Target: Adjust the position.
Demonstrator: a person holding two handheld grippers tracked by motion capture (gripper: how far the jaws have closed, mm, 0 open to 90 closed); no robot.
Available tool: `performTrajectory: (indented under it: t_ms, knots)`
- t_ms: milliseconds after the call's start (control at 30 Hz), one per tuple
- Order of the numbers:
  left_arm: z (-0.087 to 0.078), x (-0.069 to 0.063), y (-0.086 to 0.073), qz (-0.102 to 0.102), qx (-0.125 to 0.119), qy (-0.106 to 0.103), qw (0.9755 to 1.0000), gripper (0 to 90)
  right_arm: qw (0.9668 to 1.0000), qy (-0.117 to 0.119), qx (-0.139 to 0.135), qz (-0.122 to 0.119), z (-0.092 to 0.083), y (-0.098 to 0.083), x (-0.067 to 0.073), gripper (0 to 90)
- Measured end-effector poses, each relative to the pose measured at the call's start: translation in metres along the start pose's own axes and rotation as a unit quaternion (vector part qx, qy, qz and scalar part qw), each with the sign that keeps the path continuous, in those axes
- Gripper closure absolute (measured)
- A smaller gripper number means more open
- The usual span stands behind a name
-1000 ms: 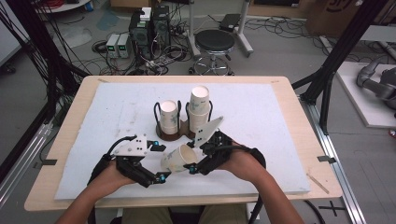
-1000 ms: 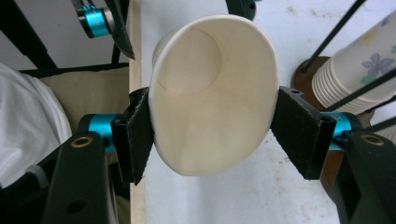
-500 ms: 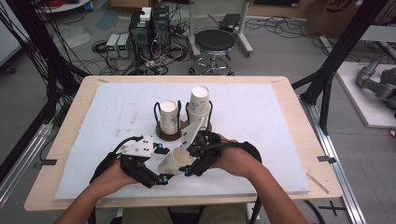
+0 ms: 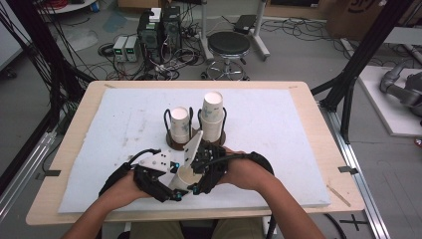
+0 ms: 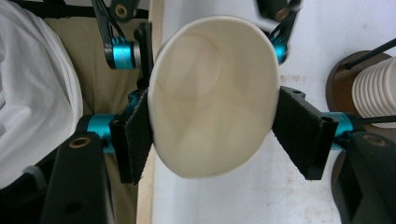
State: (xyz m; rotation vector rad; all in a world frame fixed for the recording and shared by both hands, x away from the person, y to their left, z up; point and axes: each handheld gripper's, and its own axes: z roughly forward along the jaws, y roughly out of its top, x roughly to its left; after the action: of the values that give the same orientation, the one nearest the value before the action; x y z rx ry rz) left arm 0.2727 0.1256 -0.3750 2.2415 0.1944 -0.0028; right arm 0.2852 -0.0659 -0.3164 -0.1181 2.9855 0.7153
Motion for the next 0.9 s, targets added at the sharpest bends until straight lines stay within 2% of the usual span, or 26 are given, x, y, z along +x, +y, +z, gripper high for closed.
performTrajectory:
  t_ms: [67,133,167,200,267,400,500,633,667,700,800,900]
  knots:
    - [0.001,0.001,-0.001,-0.004,0.001,0.001,1.0,36.1,1.0,0.002,0.003,0.001,0.001,0.0,0.0,32.7]
    - [0.001,0.002,-0.003,-0.012,-0.009,0.004,0.9999,35.9,0.9999,0.001,-0.004,0.01,0.002,-0.001,-0.001,31.1]
    - [0.0,0.003,-0.003,-0.013,-0.014,0.006,0.9998,35.4,0.9991,-0.001,-0.029,0.031,0.002,-0.004,-0.002,27.1]
    - [-0.001,0.003,-0.004,-0.018,-0.019,0.009,0.9996,35.4,0.9991,-0.001,-0.029,0.031,0.002,-0.004,-0.002,27.1]
    - [-0.004,0.005,-0.008,-0.026,-0.03,0.02,0.999,35.2,0.9949,-0.007,-0.078,0.063,-0.003,-0.008,-0.005,21.0]
    - [-0.011,0.01,-0.019,-0.047,-0.063,0.043,0.996,33.9,0.9863,-0.028,-0.136,0.09,-0.013,-0.021,-0.007,21.0]
    - [-0.017,0.013,-0.029,-0.066,-0.086,0.063,0.9921,33.0,0.9773,-0.044,-0.173,0.114,-0.018,-0.035,-0.007,20.6]
    - [-0.026,0.016,-0.042,-0.081,-0.116,0.086,0.9861,32.7,0.965,-0.073,-0.207,0.144,-0.022,-0.058,-0.006,20.6]
    - [-0.029,0.016,-0.046,-0.086,-0.127,0.094,0.9838,32.7,0.9569,-0.087,-0.224,0.163,-0.022,-0.072,-0.004,20.6]
    - [-0.031,0.017,-0.049,-0.088,-0.133,0.101,0.9821,32.7,0.9569,-0.087,-0.224,0.163,-0.022,-0.072,-0.004,20.6]
    - [-0.039,0.017,-0.058,-0.092,-0.149,0.122,0.977,32.8,0.9444,-0.112,-0.241,0.194,-0.021,-0.094,0.0,20.6]
    - [-0.046,0.018,-0.066,-0.097,-0.166,0.144,0.9707,32.7,0.9322,-0.135,-0.251,0.222,-0.019,-0.117,0.003,20.6]
